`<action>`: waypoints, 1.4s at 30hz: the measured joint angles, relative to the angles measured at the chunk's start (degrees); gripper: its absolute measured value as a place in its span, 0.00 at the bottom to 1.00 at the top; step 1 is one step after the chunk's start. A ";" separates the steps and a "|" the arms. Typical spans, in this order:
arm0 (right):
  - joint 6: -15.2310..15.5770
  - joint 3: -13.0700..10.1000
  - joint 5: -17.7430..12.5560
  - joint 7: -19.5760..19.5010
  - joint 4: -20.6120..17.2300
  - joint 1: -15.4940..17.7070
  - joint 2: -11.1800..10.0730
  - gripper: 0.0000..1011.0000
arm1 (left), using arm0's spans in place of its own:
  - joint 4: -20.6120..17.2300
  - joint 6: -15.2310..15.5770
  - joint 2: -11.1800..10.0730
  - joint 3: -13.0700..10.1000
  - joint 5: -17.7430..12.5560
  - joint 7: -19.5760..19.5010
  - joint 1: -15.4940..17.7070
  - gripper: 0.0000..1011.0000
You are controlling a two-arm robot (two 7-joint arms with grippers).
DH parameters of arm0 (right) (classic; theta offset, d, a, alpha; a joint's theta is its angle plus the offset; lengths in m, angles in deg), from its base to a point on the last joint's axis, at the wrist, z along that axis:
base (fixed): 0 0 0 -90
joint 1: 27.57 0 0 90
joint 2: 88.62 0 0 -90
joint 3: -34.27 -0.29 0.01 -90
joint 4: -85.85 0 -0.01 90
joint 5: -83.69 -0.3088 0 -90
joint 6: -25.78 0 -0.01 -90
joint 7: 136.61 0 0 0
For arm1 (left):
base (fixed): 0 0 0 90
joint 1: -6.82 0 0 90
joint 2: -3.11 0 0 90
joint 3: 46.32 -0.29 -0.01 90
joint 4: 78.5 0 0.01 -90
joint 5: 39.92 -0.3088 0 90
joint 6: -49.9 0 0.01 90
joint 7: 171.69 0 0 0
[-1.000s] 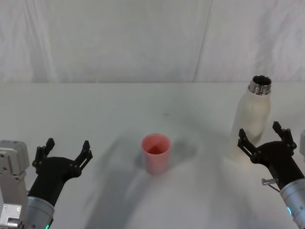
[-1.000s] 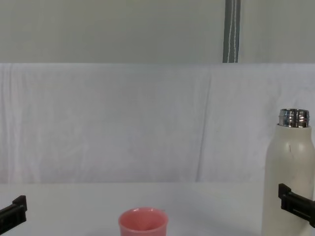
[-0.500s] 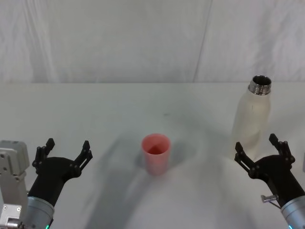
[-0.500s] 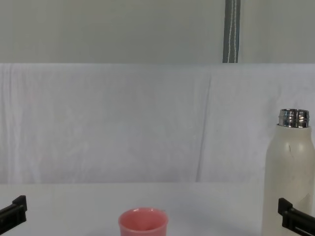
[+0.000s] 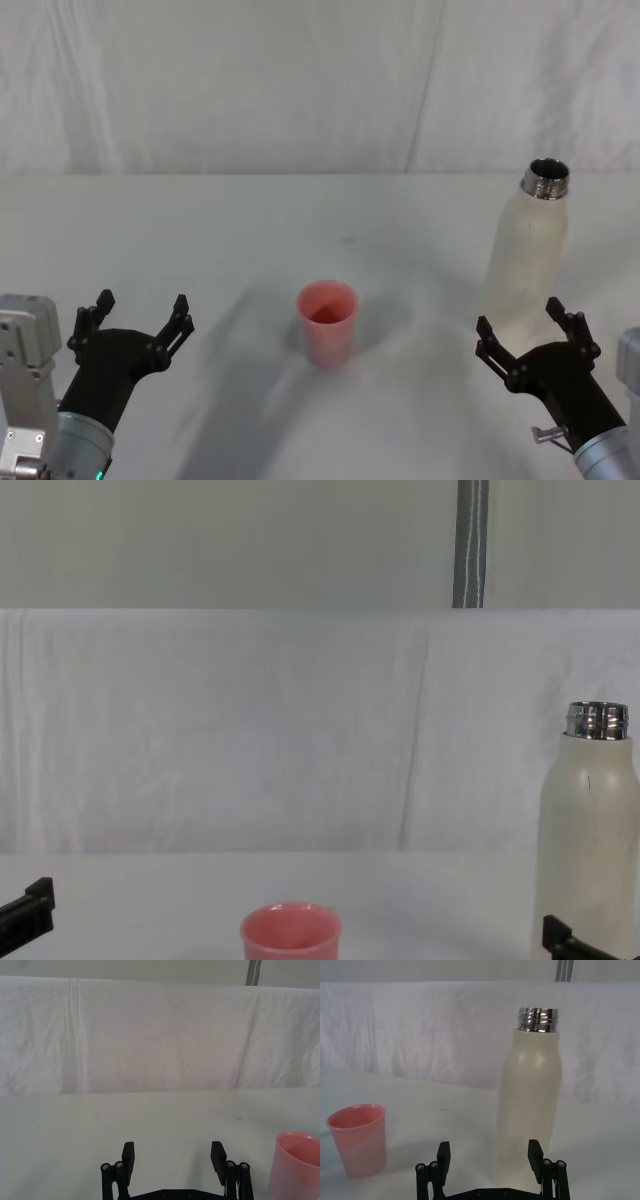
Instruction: Grasp the thermos with one hand and pour water into the cup lid.
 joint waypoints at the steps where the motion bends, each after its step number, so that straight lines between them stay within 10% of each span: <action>1: 0.00 0.11 0.11 0.00 0.14 -0.06 0.00 0.99 | 0.00 0.00 0.00 0.00 0.00 0.00 0.00 0.99; 42: 0.16 2.27 0.87 0.68 3.04 -2.21 0.14 0.99 | 0.00 0.00 0.00 0.00 0.00 0.00 0.00 0.99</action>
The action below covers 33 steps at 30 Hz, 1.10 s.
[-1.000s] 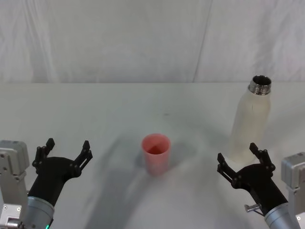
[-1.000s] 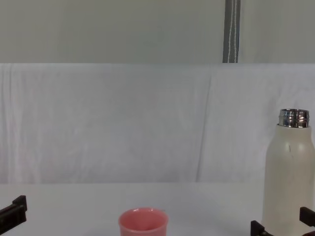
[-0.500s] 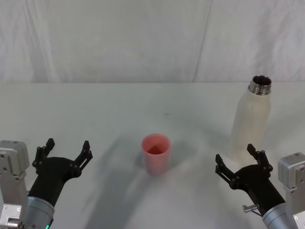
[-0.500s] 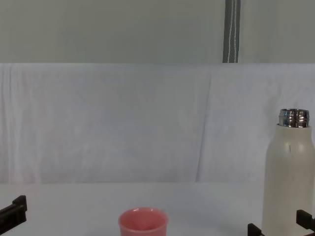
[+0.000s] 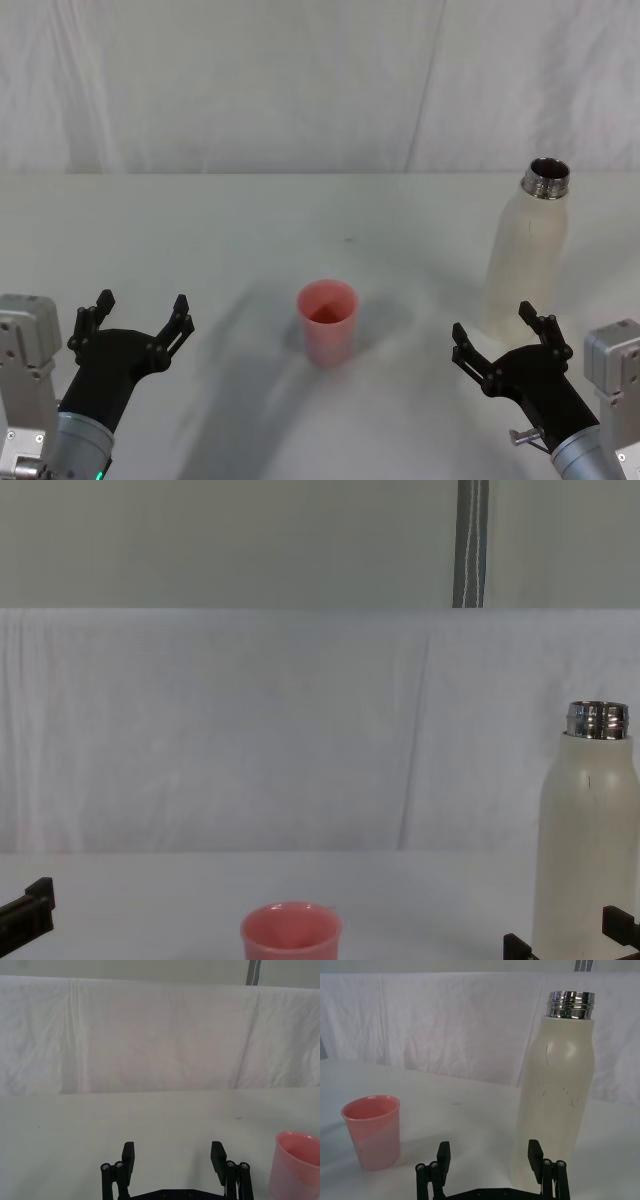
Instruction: Grasp the thermos with one hand and pour water into the cup lid.
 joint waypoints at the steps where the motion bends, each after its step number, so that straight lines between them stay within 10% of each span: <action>1: 0.00 0.00 0.00 0.00 -0.01 0.00 0.00 0.99 | 0.00 0.00 0.00 0.00 0.00 0.00 0.00 0.99; 33: 0.05 0.00 0.00 0.00 -0.07 0.00 0.00 0.99 | 0.00 0.00 0.00 0.00 0.00 0.00 0.00 0.99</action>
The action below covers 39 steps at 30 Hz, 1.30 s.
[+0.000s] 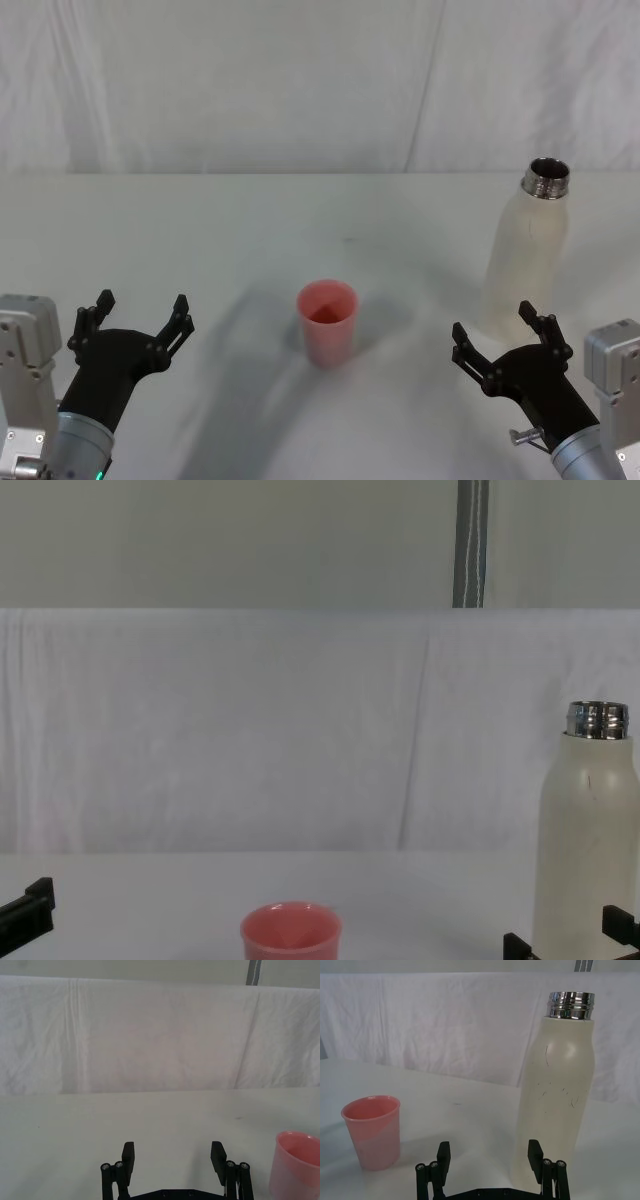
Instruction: Grasp the thermos with one hand and pour water into the cup lid.
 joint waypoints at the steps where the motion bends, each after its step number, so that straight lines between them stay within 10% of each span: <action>1: 0.00 0.00 0.00 0.00 0.00 0.00 0.00 0.99 | 0.00 0.00 0.00 0.00 0.00 0.00 0.00 0.99; 39: 0.00 0.00 0.00 0.00 0.00 0.00 0.00 0.99 | 0.00 0.00 0.00 0.00 0.00 0.00 0.00 0.99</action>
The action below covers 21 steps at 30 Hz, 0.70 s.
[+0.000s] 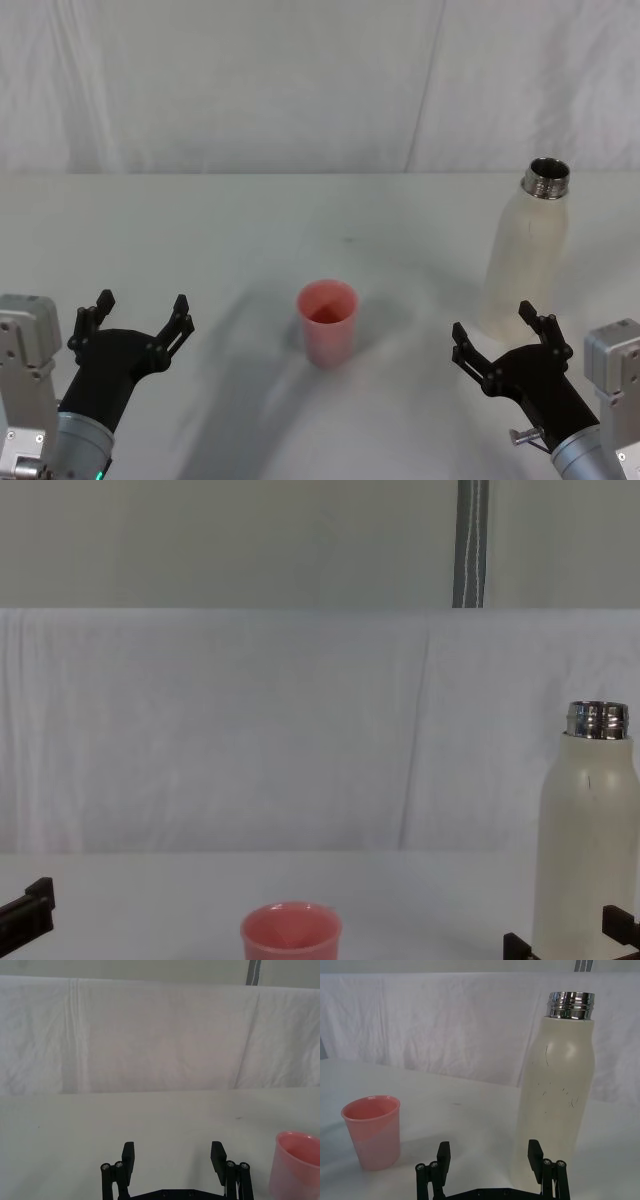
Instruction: Grasp the thermos with one hand and pour water into the cup lid.
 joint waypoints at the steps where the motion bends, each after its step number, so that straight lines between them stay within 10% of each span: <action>1: 0.00 0.00 0.00 0.00 0.00 -0.01 0.00 0.99 | 0.00 0.00 0.00 0.00 0.00 0.00 0.00 0.99; 21: 0.00 0.00 0.00 0.00 0.00 0.00 0.00 0.99 | 0.00 0.00 0.00 0.00 0.00 0.00 0.00 0.99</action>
